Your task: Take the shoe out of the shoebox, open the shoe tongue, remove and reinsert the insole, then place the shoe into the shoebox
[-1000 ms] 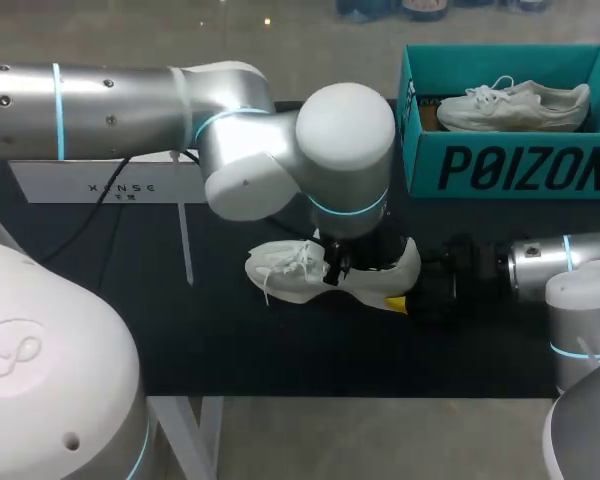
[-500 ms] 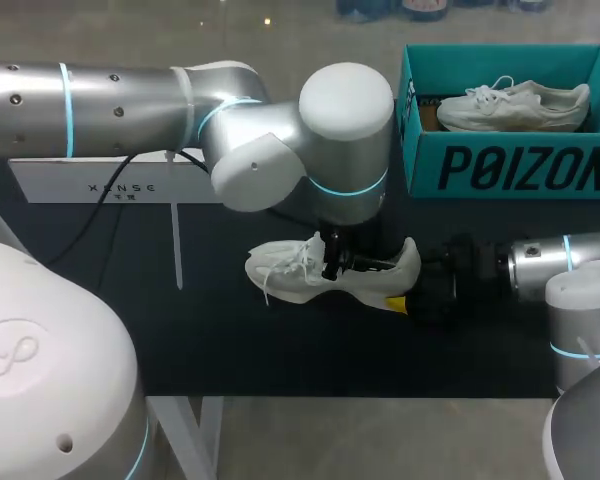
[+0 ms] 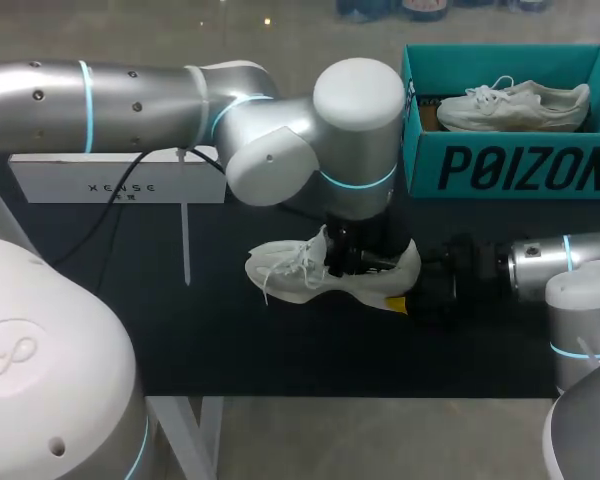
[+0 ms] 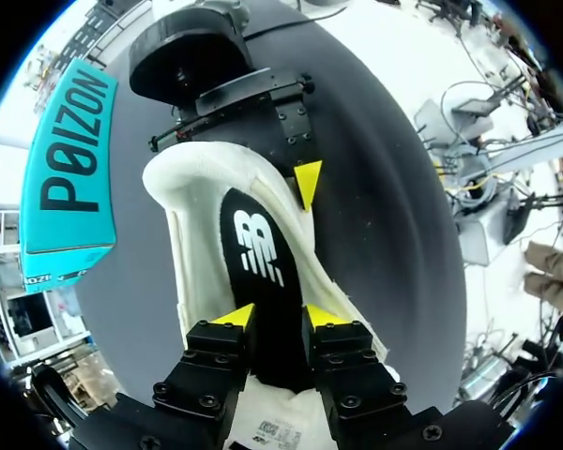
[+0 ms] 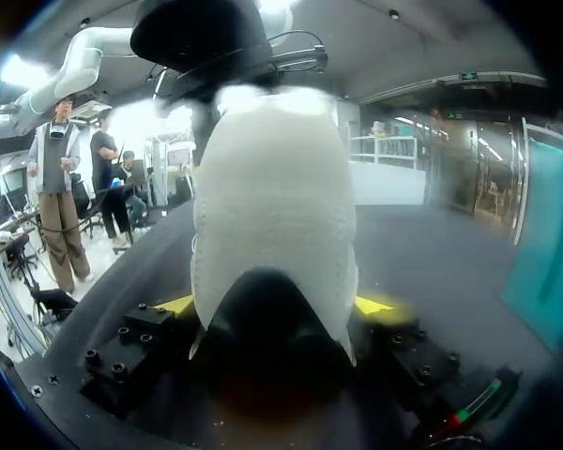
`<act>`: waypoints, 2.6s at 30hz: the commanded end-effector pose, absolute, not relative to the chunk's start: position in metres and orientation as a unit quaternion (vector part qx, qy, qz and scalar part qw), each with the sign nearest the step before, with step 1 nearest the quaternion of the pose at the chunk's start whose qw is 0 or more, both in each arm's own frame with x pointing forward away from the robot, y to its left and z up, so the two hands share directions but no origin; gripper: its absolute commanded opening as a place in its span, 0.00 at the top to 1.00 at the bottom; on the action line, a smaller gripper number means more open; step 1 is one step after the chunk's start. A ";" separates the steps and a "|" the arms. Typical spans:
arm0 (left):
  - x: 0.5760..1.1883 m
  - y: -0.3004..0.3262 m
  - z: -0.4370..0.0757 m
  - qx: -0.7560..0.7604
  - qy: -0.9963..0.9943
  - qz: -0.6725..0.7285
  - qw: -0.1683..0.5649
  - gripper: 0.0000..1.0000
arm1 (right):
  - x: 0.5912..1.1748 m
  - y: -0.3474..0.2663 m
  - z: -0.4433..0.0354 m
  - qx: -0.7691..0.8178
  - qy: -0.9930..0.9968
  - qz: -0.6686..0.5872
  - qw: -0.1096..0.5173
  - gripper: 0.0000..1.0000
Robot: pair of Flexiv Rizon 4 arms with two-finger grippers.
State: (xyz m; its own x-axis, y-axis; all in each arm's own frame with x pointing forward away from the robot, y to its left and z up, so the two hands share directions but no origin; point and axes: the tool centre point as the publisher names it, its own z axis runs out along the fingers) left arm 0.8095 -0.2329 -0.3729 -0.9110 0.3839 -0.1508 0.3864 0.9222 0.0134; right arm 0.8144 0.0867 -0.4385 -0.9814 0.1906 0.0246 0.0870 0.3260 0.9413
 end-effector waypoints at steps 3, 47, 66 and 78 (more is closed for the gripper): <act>0.807 -0.234 -0.379 0.199 0.977 -0.007 0.070 0.63 | 0.814 0.088 -0.444 0.087 0.813 0.573 0.045 1.00; 0.816 -0.240 -0.407 0.181 0.974 -0.003 0.136 1.00 | 0.814 0.088 -0.444 0.087 0.813 0.573 0.045 1.00; 0.815 -0.232 -0.369 0.167 0.970 -0.016 0.179 1.00 | 0.814 0.088 -0.444 0.087 0.813 0.573 0.045 1.00; 0.810 -0.227 -0.336 0.163 0.965 -0.035 0.204 1.00 | 0.814 0.088 -0.444 0.087 0.813 0.573 0.045 1.00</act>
